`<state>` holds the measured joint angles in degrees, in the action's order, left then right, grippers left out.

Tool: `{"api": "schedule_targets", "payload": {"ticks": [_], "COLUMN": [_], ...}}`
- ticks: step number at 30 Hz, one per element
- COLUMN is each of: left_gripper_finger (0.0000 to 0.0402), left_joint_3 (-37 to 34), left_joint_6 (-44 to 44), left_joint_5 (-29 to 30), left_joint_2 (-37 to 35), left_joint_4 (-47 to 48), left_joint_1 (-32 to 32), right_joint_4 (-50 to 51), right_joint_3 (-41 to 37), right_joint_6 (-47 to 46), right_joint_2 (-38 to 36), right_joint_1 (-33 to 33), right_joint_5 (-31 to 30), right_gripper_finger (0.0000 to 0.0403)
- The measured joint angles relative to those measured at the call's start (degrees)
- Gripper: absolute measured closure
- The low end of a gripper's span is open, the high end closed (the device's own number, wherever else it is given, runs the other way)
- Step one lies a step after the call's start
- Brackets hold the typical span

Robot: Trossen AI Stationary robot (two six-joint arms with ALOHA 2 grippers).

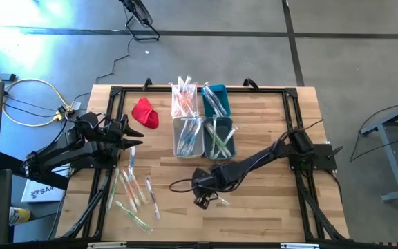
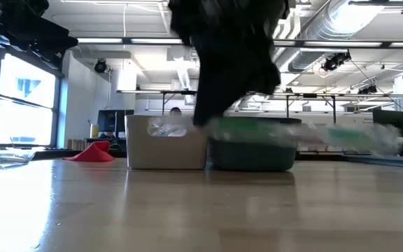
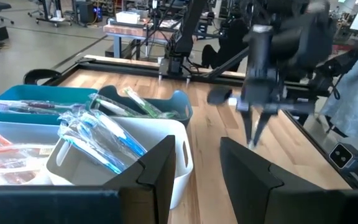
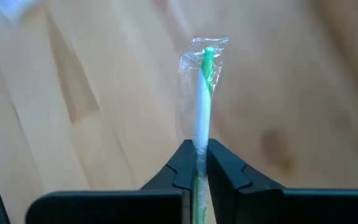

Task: Pick & Place Toothbrushes
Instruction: Put the green toothbrush into the blue bin

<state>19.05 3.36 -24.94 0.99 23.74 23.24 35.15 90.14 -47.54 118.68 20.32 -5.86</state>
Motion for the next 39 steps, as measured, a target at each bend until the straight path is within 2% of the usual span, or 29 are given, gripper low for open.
{"api": "schedule_targets", "payload": {"ticks": [10, 17, 26, 30, 39], "left_gripper_finger": [0.0277, 0.0277, 0.0277, 0.0277, 0.0277], "left_joint_3": [0.0, 0.0, 0.0, 0.0, 0.0], "left_joint_6": [0.2, 0.2, 0.2, 0.2, 0.2], "left_joint_5": [0.0, 0.2, 0.1, 0.0, 0.1], "left_joint_2": [0.0, 0.0, 0.0, 0.0, 0.0], "left_joint_4": [0.0, 0.0, 0.0, 0.1, 0.0], "left_joint_1": [0.0, 0.0, 0.0, 0.0, 0.0], "right_joint_4": [2.0, 3.3, 8.4, 15.7, 29.8], "right_joint_3": [0.4, 0.4, 0.4, 0.4, 0.4], "right_joint_6": [4.8, 11.6, 16.5, 14.2, 8.4], "right_joint_2": [-14.5, -22.4, -25.5, -27.1, -30.2], "right_joint_1": [1.9, 2.9, -0.8, -2.7, -6.2], "right_joint_5": [-19.2, -32.7, -38.5, -41.8, -42.1], "right_gripper_finger": [0.0388, 0.0388, 0.0388, 0.0388, 0.0388]}}
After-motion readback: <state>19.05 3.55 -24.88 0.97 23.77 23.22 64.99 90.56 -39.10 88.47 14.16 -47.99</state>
